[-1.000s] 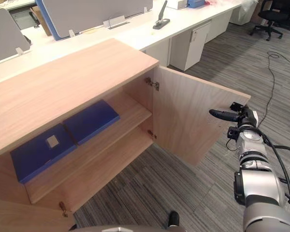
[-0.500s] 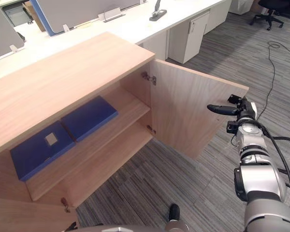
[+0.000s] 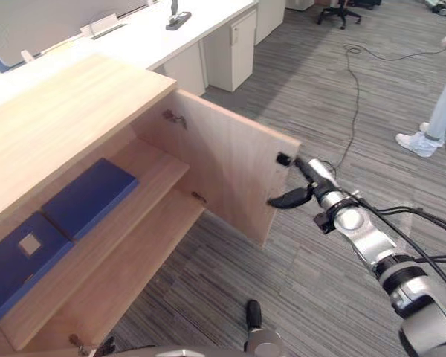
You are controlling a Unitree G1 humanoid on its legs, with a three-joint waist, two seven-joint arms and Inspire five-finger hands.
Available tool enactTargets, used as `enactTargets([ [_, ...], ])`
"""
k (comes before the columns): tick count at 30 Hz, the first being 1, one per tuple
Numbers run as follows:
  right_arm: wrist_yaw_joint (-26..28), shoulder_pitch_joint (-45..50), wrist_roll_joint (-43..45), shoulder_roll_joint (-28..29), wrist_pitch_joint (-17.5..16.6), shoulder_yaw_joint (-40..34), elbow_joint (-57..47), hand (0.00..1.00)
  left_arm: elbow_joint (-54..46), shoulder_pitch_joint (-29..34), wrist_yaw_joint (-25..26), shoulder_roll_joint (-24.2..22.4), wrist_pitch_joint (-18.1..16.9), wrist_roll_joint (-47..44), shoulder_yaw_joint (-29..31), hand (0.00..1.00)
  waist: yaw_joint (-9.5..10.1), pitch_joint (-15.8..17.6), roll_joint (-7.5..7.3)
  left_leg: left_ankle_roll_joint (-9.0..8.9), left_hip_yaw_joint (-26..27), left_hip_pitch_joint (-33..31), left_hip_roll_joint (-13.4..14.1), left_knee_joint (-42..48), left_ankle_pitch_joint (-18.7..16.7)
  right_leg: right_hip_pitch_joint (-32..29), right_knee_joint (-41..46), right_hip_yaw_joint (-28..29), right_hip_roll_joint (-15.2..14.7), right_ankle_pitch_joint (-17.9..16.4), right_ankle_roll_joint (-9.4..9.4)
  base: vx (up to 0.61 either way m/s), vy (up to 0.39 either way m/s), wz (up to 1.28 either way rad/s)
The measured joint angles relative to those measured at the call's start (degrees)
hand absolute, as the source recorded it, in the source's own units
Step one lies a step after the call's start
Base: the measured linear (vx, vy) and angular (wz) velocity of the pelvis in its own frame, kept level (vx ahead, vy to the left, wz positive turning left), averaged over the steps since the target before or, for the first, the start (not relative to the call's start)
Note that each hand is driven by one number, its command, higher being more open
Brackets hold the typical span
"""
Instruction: Walk over to the cabinet, pick up the folder, carry it to the office cabinet, place the folder inside the office cabinet, then close the office cabinet door
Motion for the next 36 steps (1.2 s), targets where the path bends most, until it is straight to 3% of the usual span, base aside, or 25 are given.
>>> enactTargets([
  [2,3.6,0.8,-1.7,-0.6,-1.2,4.9,-4.2,1.0,0.1,-0.3,0.0,0.1,0.0,0.6,0.0,1.0,0.15,-1.1,-0.01,0.11,0.1,-1.1,0.7,0.7,0.0,-0.8,-0.1,0.0,0.7,-0.1,0.01,-0.09,-0.046,-0.05],
  [3,5.6,1.6,-2.1,-0.2,-1.6,6.4,-8.0,1.0,0.6,-0.6,0.0,-0.1,0.0,0.6,-0.3,1.0,0.46,-2.3,0.28,1.19,1.0,-2.6,1.2,1.0,-0.3,-1.9,-0.1,-0.1,1.0,-0.2,0.25,-0.06,-0.037,0.03],
  [4,8.1,1.7,-2.5,0.3,-2.6,8.4,-10.6,1.0,0.9,-1.1,-0.1,-0.7,-0.1,0.7,-0.3,1.0,1.51,-2.9,1.2,1.56,0.8,-3.4,2.3,1.0,-1.9,-3.8,3.3,0.3,1.9,0.1,-1.17,-0.06,-0.026,0.04],
  [5,9.1,1.7,-2.9,1.5,-3.1,9.2,-10.7,1.0,0.9,-1.3,0.0,-0.6,-0.1,1.0,-0.2,1.0,2.05,-3.0,0.67,1.45,0.6,-3.2,1.9,1.0,-2.0,-4.5,4.3,0.5,1.8,-0.3,-2.82,-0.05,-0.041,0.14],
  [8,13.4,1.4,-3.8,8.9,-4.7,12.8,-12.5,1.0,1.8,-1.8,-0.2,-1.9,0.0,2.6,-0.3,1.0,5.4,-4.1,1.21,1.73,-2.4,-3.7,1.9,0.1,-1.9,-2.5,0.1,-0.9,2.4,0.7,-1.81,0.0,-0.057,0.19],
  [11,19.5,1.8,-5.2,8.9,-6.3,18.4,-15.0,1.0,1.7,-1.1,-0.1,-1.9,0.0,2.3,0.6,1.0,5.98,-4.1,0.44,2.4,-3.6,-3.8,1.7,-1.0,-1.1,-2.0,0.1,-2.3,1.8,0.7,-2.03,0.03,0.006,0.3],
  [18,21.9,7.1,-8.8,9.4,-6.0,19.9,-11.5,1.0,1.7,-1.4,-0.1,-1.3,0.1,2.5,2.6,1.0,6.07,-4.7,-1.87,0.4,-3.4,-2.5,-1.2,-2.1,0.6,-1.1,0.1,-1.7,-0.9,1.5,-0.96,0.07,0.115,0.03],
  [24,21.6,9.2,-11.7,14.6,-6.0,17.2,-5.6,1.0,1.7,-1.4,-0.1,0.7,0.1,2.5,2.9,1.0,6.6,-4.5,-2.31,0.25,-3.6,-2.0,-2.3,-2.7,0.7,-0.7,0.1,-1.8,-2.1,1.5,-0.58,0.04,0.085,0.05],
  [26,21.0,12.2,-14.0,17.8,-6.1,9.8,-1.3,1.0,1.7,-1.3,-0.1,0.6,0.1,2.5,4.4,1.0,6.83,-4.4,-2.17,0.22,-3.9,-2.0,-2.5,-2.8,0.7,-0.6,0.1,-2.0,-2.3,1.4,-0.41,0.04,0.049,0.07],
  [29,15.5,17.9,-17.5,21.5,-6.0,-8.2,2.5,1.0,1.7,-0.5,-0.1,0.3,0.1,2.3,5.0,1.0,6.96,-4.2,-1.81,0.23,-4.0,-1.8,-2.8,-3.1,0.7,-0.5,0.1,-2.1,-2.6,1.2,-0.17,0.04,0.04,0.02],
  [30,12.9,19.5,-17.6,23.3,-6.0,-16.8,4.2,1.0,1.7,0.0,-0.1,-0.1,0.1,2.0,5.5,1.0,6.77,-4.1,-1.59,0.24,-3.9,-1.4,-2.9,-3.4,0.7,-0.2,0.1,-2.1,-2.7,1.1,-0.02,0.04,0.045,0.01],
  [31,11.0,19.9,-17.9,24.2,-6.0,-20.7,5.2,1.0,1.7,0.4,-0.1,-0.4,0.1,1.9,6.1,1.0,6.6,-4.0,-1.54,0.24,-3.9,-1.0,-3.0,-3.5,0.7,0.0,0.1,-2.0,-2.8,1.0,0.09,0.06,0.065,-0.01],
  [32,5.7,20.7,-19.3,25.9,-5.9,-30.2,7.9,1.0,1.7,1.2,0.0,-0.8,0.2,1.5,7.1,1.0,6.2,-4.0,-1.42,0.27,-3.7,-0.3,-3.1,-3.8,0.5,0.5,0.1,-1.9,-2.9,0.8,0.35,0.04,0.048,-0.02],
  [36,-0.1,22.5,-21.8,26.6,-5.6,-39.2,12.9,1.0,1.7,1.5,0.1,-0.8,0.5,1.5,7.0,1.0,5.76,-4.0,-1.49,0.25,-3.6,-0.1,-3.1,-3.8,0.3,0.6,0.1,-1.9,-2.9,0.5,0.59,0.02,0.027,-0.01],
])
